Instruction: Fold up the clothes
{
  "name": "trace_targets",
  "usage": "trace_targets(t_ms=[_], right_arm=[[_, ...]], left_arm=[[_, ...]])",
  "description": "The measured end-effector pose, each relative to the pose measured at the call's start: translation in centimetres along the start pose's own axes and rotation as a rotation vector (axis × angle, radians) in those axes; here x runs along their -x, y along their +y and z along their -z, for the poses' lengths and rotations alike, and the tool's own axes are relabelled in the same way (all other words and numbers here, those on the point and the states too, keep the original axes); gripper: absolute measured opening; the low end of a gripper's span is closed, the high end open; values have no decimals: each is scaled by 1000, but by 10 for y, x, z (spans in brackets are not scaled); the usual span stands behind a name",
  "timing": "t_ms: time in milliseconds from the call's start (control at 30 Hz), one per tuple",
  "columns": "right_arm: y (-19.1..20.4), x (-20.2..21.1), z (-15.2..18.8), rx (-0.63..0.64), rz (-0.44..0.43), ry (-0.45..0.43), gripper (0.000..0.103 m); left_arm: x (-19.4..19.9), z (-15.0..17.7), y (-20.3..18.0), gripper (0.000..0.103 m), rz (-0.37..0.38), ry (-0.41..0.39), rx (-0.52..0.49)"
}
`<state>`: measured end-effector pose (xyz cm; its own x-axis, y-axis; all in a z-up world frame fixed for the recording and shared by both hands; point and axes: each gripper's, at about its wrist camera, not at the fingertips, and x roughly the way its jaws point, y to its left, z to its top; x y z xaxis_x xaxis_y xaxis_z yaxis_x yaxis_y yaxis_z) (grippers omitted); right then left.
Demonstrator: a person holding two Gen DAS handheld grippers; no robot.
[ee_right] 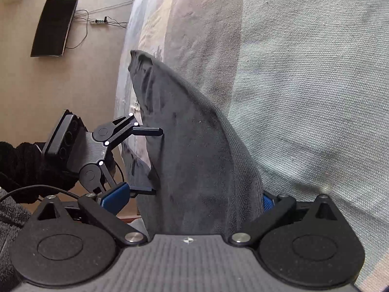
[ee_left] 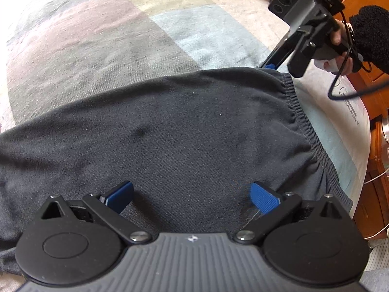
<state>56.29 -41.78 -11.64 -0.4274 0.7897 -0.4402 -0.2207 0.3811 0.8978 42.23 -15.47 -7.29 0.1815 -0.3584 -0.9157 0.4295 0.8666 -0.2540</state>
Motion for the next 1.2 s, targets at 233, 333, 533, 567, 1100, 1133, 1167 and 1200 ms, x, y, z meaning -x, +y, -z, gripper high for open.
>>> trace_targets(t_ms=[233, 333, 533, 567, 1100, 1133, 1167, 1200], right_arm=[[-34, 13, -3, -89, 57, -3, 21], [-40, 11, -1, -114, 69, 2, 4], [-35, 9, -2, -95, 56, 17, 14], [-34, 9, -3, -95, 55, 26, 14], [-23, -2, -8, -49, 73, 65, 8], [-20, -3, -6, -42, 87, 60, 7], [-16, -3, -4, -26, 107, 50, 6], [-10, -4, -1, 3, 135, 38, 5]], left_arm=[[-3, 2, 4, 102, -3, 5, 26], [-5, 2, 3, 102, 0, 3, 23], [-8, 3, 2, 102, 2, 2, 6], [-8, 3, 2, 102, 1, 3, 3], [-15, -2, -3, 102, -6, 15, -27], [-15, -2, -3, 102, -7, 17, -32], [-15, -2, -4, 102, -7, 18, -36], [-14, -2, -4, 102, -5, 19, -45]])
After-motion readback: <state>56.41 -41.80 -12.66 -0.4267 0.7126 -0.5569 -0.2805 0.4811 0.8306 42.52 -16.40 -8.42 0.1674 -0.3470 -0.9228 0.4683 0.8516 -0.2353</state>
